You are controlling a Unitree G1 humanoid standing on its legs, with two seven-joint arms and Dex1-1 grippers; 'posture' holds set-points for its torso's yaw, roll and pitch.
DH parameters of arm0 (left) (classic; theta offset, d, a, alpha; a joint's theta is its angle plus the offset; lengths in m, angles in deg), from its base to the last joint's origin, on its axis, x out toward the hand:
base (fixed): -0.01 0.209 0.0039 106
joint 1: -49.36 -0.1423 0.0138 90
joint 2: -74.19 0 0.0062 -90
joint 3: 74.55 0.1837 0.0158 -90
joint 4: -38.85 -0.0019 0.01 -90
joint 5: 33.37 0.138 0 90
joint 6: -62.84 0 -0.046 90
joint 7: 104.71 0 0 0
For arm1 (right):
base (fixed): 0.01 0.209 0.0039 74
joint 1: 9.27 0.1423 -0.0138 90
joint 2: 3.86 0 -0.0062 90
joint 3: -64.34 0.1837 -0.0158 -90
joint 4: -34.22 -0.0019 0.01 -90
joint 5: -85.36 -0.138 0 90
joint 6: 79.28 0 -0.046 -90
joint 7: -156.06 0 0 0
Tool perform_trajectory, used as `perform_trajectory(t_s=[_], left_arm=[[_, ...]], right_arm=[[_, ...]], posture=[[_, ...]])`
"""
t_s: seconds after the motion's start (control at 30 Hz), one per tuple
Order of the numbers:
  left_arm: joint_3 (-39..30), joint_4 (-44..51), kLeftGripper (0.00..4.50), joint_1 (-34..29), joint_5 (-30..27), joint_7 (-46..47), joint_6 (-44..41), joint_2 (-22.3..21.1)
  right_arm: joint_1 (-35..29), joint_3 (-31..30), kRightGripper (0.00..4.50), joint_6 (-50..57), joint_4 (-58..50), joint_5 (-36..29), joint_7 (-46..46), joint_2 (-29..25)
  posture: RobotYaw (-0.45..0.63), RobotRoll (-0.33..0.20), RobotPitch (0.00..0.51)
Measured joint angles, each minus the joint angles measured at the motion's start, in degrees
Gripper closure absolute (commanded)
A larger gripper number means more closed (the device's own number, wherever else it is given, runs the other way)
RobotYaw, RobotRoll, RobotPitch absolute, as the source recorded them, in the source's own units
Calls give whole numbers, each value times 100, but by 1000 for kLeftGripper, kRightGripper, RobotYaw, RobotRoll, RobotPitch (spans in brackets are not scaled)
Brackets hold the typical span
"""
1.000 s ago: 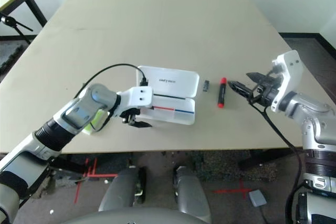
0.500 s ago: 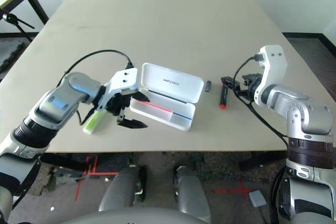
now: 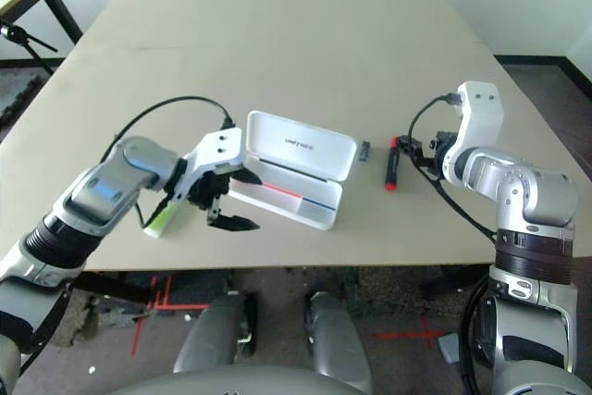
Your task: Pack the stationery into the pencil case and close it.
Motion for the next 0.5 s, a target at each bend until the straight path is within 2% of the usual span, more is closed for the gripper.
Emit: perform_trajectory(t_s=[0.23,0.4,0.5], left_arm=[[-244,30,17,19,-219,-79,-26,-116],[-578,177,17,46,-414,-109,-145,-365],[-703,209,0,35,-481,-105,-206,-504]], right_arm=[[125,-26,0,77,332,54,-110,244],[299,-143,0,-25,840,191,-110,437],[400,-211,640,-85,1020,300,-114,437]], posture=[[213,0,104],[240,0,100],[256,0,101]])
